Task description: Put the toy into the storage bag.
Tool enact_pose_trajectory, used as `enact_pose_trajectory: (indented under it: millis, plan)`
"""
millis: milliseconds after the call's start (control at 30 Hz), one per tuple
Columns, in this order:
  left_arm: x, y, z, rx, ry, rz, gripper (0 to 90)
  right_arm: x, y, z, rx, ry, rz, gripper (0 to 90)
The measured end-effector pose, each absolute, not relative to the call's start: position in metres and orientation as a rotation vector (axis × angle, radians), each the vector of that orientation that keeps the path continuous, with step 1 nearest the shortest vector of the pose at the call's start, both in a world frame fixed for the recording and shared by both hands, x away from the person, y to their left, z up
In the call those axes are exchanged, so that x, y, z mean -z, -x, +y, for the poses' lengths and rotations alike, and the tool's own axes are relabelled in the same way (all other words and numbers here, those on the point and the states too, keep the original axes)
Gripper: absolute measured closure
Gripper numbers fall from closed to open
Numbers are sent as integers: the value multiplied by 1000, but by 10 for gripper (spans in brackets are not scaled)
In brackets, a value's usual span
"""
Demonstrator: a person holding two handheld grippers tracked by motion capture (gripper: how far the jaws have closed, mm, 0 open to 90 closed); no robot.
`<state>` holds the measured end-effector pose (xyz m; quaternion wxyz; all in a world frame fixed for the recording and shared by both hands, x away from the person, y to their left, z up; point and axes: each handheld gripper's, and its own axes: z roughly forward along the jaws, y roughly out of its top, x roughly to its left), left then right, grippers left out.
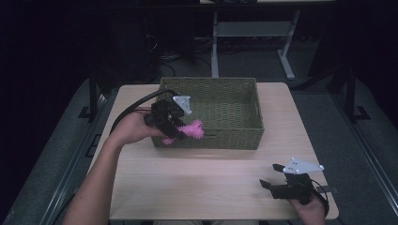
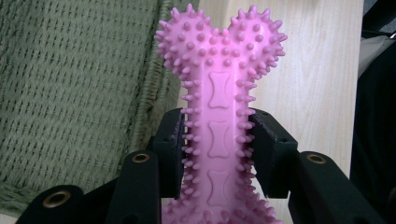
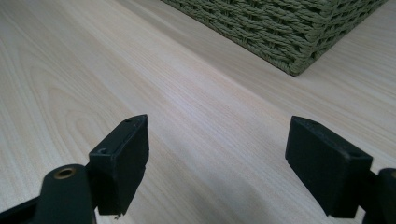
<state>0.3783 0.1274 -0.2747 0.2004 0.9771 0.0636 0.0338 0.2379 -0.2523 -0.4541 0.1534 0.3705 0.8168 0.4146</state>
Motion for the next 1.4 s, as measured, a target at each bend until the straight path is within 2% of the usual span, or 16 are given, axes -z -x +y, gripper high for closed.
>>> enact_pose_trajectory:
  millis: [600,1400]
  plan:
    - [281,-437,113,-70,-2760,199,583,451,-236,-253,-1198,-1058,2330,212]
    - [315,-477,100,-11,-2762,248,583,450,-232,-253,-1211,-1051,2318,212]
